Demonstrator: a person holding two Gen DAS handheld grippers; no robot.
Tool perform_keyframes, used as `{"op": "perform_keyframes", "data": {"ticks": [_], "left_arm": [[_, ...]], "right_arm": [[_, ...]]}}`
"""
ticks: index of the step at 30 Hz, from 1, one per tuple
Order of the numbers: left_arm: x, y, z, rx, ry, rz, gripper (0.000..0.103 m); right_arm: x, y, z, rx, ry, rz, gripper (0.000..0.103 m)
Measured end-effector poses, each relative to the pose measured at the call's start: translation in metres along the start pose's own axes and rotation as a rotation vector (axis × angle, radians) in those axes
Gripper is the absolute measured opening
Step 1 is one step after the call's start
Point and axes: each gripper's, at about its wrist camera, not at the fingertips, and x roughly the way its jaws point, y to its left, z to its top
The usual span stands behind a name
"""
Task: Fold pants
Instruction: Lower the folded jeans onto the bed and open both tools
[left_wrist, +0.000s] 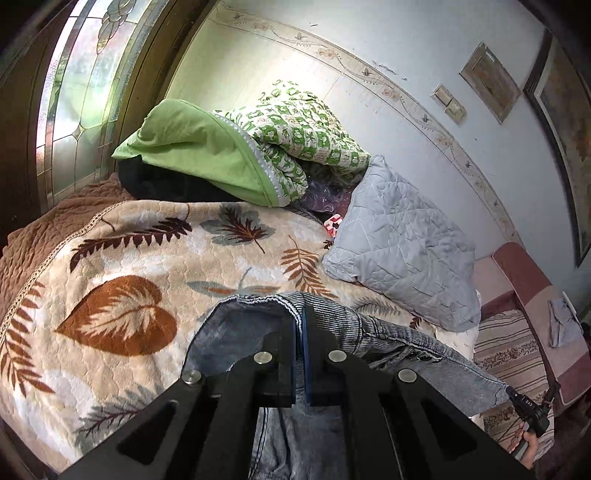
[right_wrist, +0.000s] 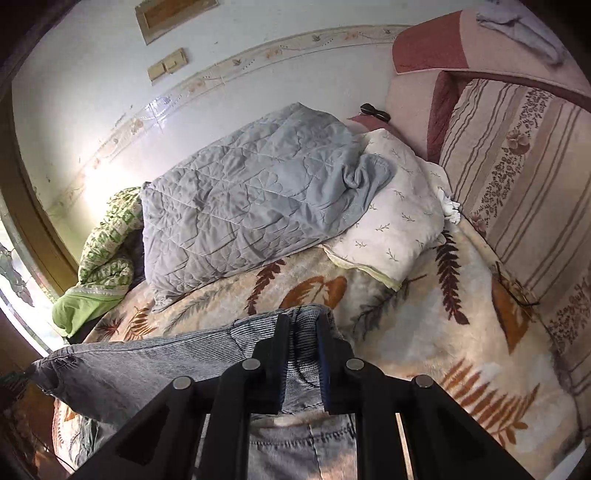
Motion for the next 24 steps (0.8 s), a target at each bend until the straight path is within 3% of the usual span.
{"op": "perform_keyframes", "data": {"ticks": [3,5,6,7,8,10,11,14,15,16,19,24], "left_arm": [[-0.015,0.03,-0.044,-0.034,0.086,0.013,0.003],[-0.017,0.054,-0.071,-0.074,0.174,0.042,0.004],[-0.019,0.067,-0.082,-0.099,0.202,0.075,0.006],[-0.023,0.077,-0.09,-0.124,0.212,0.123,0.006],[-0.028,0.086,-0.092,-0.135,0.213,0.176,0.006],[-0.039,0.092,-0.088,-0.152,0.182,0.235,0.006],[-0.045,0.09,-0.085,-0.157,0.156,0.229,0.007],[-0.048,0.061,-0.076,-0.101,0.118,0.18,0.027],[-0.043,0.046,-0.077,-0.071,0.118,0.159,0.04],[-0.035,0.032,-0.079,-0.038,0.125,0.132,0.047],[-0.002,-0.007,-0.098,0.072,0.188,0.083,0.047],[0.057,-0.028,-0.14,0.181,0.313,0.145,0.047]], "right_arm": [[-0.03,-0.027,-0.053,0.056,0.051,0.028,0.018],[-0.032,-0.049,-0.1,0.086,0.163,0.042,0.021],[-0.03,-0.061,-0.123,0.108,0.228,0.044,0.041],[-0.03,-0.073,-0.144,0.137,0.284,0.024,0.076],[-0.033,-0.084,-0.16,0.175,0.314,0.001,0.081],[-0.046,-0.104,-0.174,0.256,0.304,0.008,0.081],[-0.053,-0.111,-0.172,0.286,0.286,0.011,0.081],[-0.065,-0.117,-0.149,0.322,0.215,0.03,0.081],[-0.063,-0.114,-0.14,0.322,0.21,0.043,0.081],[-0.057,-0.111,-0.13,0.317,0.218,0.053,0.081],[-0.02,-0.096,-0.102,0.295,0.269,0.11,0.081],[0.063,-0.092,-0.081,0.346,0.443,0.15,0.081]]}}
